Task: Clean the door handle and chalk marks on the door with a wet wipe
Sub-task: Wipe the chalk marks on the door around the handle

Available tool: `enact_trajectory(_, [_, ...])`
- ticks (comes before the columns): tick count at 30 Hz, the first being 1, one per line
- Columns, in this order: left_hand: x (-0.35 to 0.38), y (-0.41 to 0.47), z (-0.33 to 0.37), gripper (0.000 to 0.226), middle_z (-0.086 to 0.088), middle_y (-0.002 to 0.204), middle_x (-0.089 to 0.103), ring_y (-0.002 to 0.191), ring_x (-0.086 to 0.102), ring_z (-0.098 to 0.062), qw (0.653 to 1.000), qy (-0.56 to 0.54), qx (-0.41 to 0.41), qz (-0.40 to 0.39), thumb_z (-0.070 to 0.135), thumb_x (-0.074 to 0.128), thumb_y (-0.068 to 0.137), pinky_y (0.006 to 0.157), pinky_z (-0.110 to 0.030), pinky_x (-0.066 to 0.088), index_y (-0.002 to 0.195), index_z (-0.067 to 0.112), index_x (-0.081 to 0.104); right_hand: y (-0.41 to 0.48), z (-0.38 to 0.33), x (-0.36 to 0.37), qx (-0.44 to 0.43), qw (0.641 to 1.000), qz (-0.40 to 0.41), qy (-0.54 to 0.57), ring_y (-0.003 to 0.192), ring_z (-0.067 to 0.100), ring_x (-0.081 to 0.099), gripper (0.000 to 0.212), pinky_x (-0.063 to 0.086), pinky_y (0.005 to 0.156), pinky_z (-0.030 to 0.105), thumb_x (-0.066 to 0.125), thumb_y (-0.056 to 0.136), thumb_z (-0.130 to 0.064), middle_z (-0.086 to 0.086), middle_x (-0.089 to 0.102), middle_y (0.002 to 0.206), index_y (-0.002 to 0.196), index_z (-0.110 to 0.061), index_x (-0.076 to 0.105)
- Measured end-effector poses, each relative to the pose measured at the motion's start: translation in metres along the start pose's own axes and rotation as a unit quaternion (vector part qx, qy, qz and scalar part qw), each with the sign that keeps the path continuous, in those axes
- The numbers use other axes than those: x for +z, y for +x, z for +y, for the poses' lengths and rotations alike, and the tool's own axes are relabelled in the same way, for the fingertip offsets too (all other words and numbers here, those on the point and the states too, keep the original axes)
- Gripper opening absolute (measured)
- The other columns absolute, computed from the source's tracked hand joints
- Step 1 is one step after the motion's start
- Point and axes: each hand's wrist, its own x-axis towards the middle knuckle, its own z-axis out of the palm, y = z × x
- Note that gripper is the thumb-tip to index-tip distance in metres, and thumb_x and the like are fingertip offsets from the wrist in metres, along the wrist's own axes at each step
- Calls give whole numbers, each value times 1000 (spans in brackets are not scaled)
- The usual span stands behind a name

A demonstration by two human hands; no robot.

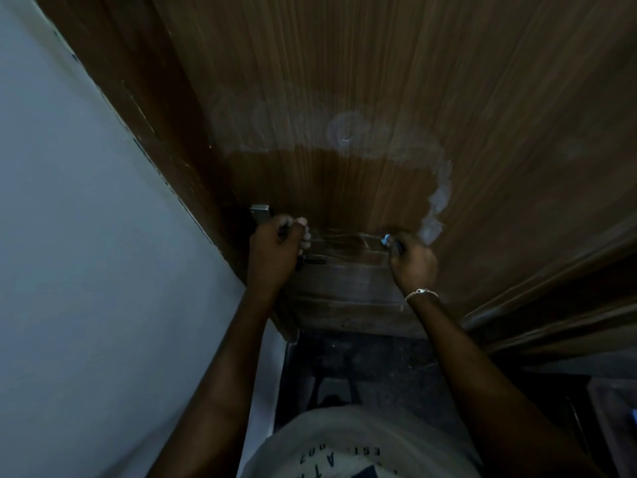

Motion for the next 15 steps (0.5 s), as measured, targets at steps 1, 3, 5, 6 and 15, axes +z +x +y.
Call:
enact_trajectory(1, [-1, 0, -1, 21, -1, 85, 73, 78, 72, -12, 1000, -1, -1, 2, 28, 56, 99, 72, -28, 59, 96, 10, 68, 0, 6, 0, 13, 1000, -3, -2, 76, 29, 66, 11, 50, 59, 32, 61, 89, -31, 2, 70, 87, 92, -21, 65])
enact_trajectory(3, [-4, -2, -2, 22, -3, 86, 74, 79, 73, -15, 1000, -11, -9, 12, 27, 57, 99, 72, -28, 58, 95, 9, 68, 5, 8, -4, 28, 998, 48, 19, 76, 27, 67, 7, 44, 60, 27, 64, 87, -24, 2, 72, 87, 90, -20, 68])
enact_trajectory(5, [-8, -1, -3, 23, -4, 85, 74, 79, 73, -18, 999, -24, -15, 19, 26, 57, 99, 70, -27, 58, 94, 7, 69, 9, -4, -9, 2, 993, 104, 53, 79, 16, 65, 5, 39, 63, 20, 65, 89, -18, -3, 72, 91, 90, -21, 69])
enact_trajectory(6, [-9, -1, -4, 22, -5, 85, 74, 79, 73, -19, 999, -29, -15, 19, 26, 57, 99, 70, -28, 58, 94, 7, 68, 9, -10, -8, -18, 992, 107, 63, 81, 11, 63, 6, 38, 65, 17, 64, 91, -17, -5, 71, 93, 92, -20, 68])
enact_trajectory(15, [-16, -5, -4, 24, -6, 88, 73, 81, 73, -19, 999, -19, -13, 27, 27, 56, 100, 70, -25, 57, 97, 6, 68, 4, 2, 6, -9, 995, 86, 56, 79, 16, 65, 5, 45, 64, 24, 63, 91, -19, -2, 70, 90, 92, -20, 67])
